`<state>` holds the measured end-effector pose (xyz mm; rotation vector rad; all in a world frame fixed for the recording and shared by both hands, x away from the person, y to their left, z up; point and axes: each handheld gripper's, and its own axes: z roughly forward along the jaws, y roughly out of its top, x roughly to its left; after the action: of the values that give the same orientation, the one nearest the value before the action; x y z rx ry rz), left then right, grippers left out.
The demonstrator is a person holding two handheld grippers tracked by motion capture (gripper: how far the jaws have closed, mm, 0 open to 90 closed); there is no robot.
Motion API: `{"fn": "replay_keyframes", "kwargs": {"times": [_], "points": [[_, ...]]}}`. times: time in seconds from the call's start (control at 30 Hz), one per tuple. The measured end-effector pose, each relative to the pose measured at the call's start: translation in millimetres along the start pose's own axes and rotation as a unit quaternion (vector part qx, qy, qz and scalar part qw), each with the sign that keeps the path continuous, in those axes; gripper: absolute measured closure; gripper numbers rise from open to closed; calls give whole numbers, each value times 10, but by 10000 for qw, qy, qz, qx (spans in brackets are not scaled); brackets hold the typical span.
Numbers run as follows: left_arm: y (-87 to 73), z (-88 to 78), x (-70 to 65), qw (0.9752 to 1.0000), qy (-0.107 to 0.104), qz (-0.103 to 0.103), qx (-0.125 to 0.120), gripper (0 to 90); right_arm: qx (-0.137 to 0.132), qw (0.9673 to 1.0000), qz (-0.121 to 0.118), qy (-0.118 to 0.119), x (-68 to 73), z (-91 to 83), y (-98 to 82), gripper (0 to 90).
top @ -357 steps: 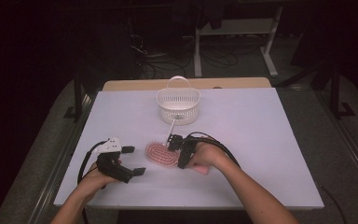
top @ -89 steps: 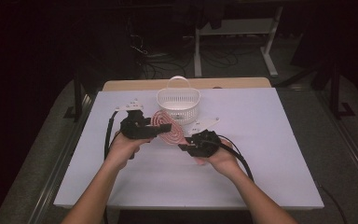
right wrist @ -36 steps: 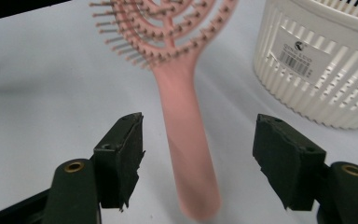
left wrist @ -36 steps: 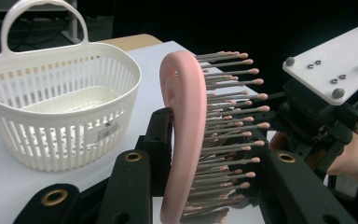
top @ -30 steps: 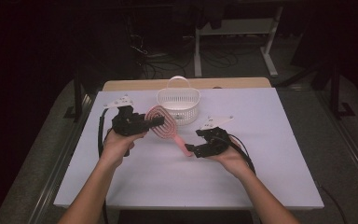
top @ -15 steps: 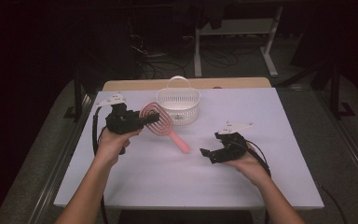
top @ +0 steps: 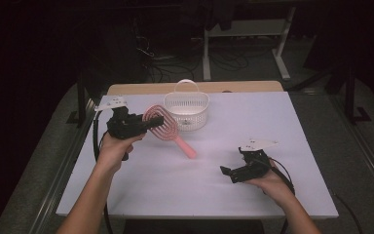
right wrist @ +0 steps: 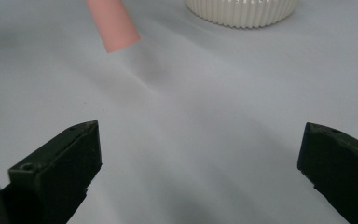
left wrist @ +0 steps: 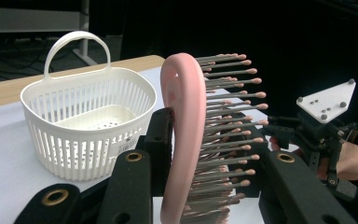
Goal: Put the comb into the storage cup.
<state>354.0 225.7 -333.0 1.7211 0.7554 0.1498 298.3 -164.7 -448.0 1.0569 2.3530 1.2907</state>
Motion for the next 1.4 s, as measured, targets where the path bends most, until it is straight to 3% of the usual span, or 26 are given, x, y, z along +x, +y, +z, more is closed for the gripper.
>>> {"fn": "replay_keyframes", "kwargs": {"times": [0.3, 0.7, 1.4], "points": [[23, -11, -10, 10000, -20, 14, -42, 654, -123, 9998, 91, -91, -36, -169, -238, 0], [148, 8, -17, 9999, -102, 94, -55, 655, -94, 9999, 109, -21, -32, -163, -258, 0], [673, 40, 14, 9989, -175, 310, -316, 657, -117, 9999, 88, -20, -24, -164, -245, 0]]}}
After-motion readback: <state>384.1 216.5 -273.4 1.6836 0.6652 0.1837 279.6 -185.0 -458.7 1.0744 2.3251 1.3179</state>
